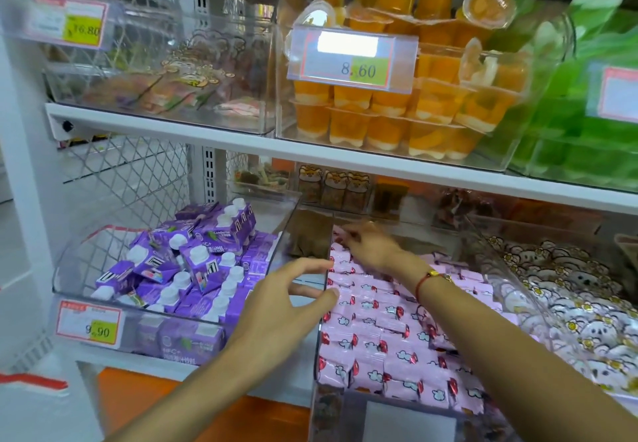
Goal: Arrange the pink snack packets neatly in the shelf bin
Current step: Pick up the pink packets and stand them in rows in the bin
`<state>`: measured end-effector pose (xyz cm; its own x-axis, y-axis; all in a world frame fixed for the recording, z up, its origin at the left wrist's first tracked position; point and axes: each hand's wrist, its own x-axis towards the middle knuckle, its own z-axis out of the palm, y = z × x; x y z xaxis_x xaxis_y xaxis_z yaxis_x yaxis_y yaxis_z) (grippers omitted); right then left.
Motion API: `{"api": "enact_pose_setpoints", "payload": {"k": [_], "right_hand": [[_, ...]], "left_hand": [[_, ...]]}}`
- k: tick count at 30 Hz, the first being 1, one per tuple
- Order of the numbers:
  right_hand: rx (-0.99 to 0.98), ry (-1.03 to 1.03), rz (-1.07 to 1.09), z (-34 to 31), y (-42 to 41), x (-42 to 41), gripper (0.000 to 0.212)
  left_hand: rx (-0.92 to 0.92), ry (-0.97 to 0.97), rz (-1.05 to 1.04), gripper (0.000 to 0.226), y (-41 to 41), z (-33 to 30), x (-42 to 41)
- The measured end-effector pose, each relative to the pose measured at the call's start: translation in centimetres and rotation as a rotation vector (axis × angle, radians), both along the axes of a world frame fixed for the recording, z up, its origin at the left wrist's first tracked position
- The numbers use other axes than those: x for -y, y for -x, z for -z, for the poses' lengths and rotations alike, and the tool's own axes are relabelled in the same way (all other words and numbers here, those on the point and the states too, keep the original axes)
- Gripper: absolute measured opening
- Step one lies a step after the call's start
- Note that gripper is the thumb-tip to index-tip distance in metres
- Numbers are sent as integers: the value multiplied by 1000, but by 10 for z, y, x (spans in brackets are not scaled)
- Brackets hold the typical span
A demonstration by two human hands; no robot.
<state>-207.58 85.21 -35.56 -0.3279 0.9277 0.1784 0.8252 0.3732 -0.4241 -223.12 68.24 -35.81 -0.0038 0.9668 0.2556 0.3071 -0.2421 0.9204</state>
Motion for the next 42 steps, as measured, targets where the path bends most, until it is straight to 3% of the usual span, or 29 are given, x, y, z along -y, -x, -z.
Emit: {"api": "enact_pose_setpoints", "payload": {"k": [2, 6, 9, 12, 15, 18, 22, 24, 29, 34, 38, 42], "right_hand": [[-15, 29, -37, -7, -6, 3, 31], [-58, -196, -78, -13, -11, 7, 36], [-78, -63, -55, -10, -5, 5, 24], [-29, -76, 43, -8, 3, 1, 16], [47, 20, 49, -9, 5, -3, 21], [-41, 222, 2, -19, -4, -3, 26], [-150, -5, 54, -25, -15, 7, 16], [-127, -76, 67, -21, -22, 17, 20], [59, -18, -68, -11, -37, 40, 15], [-40, 140, -70, -18, -47, 44, 36], [-2, -41, 91, -22, -37, 32, 16], [141, 61, 82, -23, -25, 26, 18]], "left_hand": [[-11, -3, 5, 27, 1, 1, 0], [-11, 0, 3, 27, 1, 1, 0], [-2, 7, 2, 27, -1, -1, 0], [10, 7, 3, 28, -1, -2, 1], [10, 12, 15, 28, -1, -2, 3], [0, 19, 28, 28, 1, -2, 3], [-2, 25, 26, 28, 2, -1, 2], [-8, 25, 25, 28, 2, -1, 2], [-22, 19, 23, 29, 3, -3, 3], [-27, 23, 13, 27, 2, -2, 3], [-7, 16, -47, 28, -2, 0, 4], [52, 29, -94, 24, -5, 2, 2]]}}
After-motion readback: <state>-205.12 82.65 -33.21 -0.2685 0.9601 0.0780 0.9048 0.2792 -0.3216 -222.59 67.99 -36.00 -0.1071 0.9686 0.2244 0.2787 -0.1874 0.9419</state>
